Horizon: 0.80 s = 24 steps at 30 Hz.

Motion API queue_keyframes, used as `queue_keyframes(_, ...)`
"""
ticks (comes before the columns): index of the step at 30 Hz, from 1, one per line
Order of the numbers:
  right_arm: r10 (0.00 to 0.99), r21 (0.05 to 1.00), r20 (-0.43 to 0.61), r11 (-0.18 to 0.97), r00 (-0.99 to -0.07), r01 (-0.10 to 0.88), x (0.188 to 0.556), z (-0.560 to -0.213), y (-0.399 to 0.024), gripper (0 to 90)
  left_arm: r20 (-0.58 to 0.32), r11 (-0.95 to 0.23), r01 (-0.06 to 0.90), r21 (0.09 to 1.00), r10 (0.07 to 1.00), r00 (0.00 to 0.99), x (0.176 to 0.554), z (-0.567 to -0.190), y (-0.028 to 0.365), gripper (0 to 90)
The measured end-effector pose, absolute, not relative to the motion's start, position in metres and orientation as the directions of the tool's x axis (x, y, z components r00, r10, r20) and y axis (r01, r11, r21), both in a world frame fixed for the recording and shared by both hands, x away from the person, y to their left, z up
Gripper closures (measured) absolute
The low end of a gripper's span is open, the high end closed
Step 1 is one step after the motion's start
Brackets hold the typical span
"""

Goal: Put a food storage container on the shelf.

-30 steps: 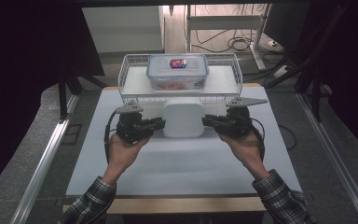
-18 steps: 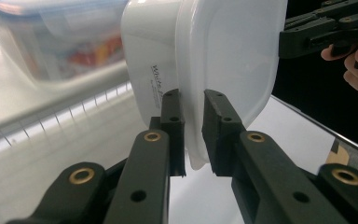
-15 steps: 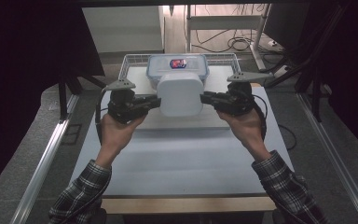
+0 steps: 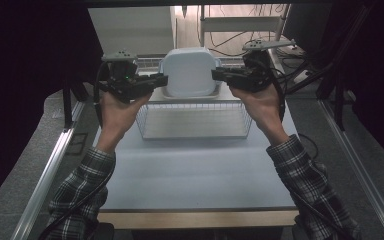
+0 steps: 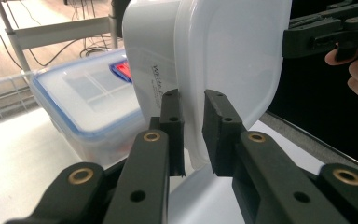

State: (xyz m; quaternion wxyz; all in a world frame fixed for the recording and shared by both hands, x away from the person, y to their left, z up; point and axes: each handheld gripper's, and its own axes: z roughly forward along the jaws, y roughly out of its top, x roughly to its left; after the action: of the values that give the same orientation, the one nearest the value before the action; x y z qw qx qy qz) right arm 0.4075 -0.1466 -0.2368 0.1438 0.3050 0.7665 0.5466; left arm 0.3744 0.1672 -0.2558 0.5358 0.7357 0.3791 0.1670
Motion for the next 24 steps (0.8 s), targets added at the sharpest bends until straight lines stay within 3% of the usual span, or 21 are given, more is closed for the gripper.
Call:
queue_keyframes(17, 0.668, 0.907, 0.175, 0.177, -0.723, 0.382, 0.454, -0.240, -0.143, 75.5, -0.214, -0.121, 0.441, 0.889, 0.742, 0.635, 0.419, -0.251, 0.165, 78.4)
queue_keyframes(24, 0.664, 0.910, 0.178, 0.170, -0.727, 0.379, 0.457, -0.239, -0.141, 71.1, -0.239, -0.091, 0.448, 0.889, 0.744, 0.624, 0.427, -0.254, 0.165, 72.2)
